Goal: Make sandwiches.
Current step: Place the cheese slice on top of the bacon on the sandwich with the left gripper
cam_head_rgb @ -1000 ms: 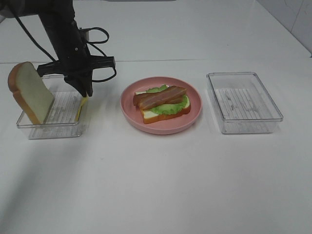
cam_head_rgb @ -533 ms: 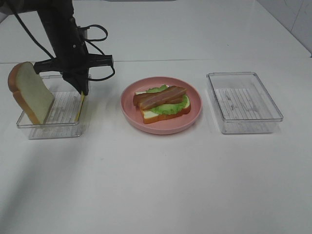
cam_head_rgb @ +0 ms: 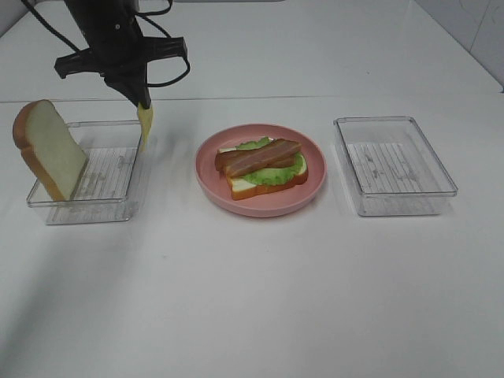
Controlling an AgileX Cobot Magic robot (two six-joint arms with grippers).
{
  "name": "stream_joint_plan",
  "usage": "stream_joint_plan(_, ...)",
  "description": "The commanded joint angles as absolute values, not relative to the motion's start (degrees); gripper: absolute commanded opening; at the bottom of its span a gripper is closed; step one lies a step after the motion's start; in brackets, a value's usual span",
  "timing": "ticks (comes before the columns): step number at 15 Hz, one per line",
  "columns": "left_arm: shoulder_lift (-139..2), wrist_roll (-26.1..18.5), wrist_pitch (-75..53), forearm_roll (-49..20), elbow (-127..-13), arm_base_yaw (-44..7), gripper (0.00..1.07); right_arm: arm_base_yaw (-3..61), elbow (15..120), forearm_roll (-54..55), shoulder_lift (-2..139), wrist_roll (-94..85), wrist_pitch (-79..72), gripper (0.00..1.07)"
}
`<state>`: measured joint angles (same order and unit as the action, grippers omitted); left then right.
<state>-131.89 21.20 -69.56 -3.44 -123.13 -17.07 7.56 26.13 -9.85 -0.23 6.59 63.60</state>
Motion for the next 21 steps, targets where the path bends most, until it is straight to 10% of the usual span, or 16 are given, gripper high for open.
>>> stream_joint_plan(1, -130.6, 21.5, -74.7, -10.1, -125.7, -18.2, 0.00, 7.2, 26.0, -10.0, -1.9, 6.0, 63.3, 0.90)
stream_joint_plan(21, -141.9, 11.1, -51.7, -39.8, -126.8, -26.8, 0.00, 7.3, 26.0, -9.9, -1.9, 6.0, 63.3, 0.90)
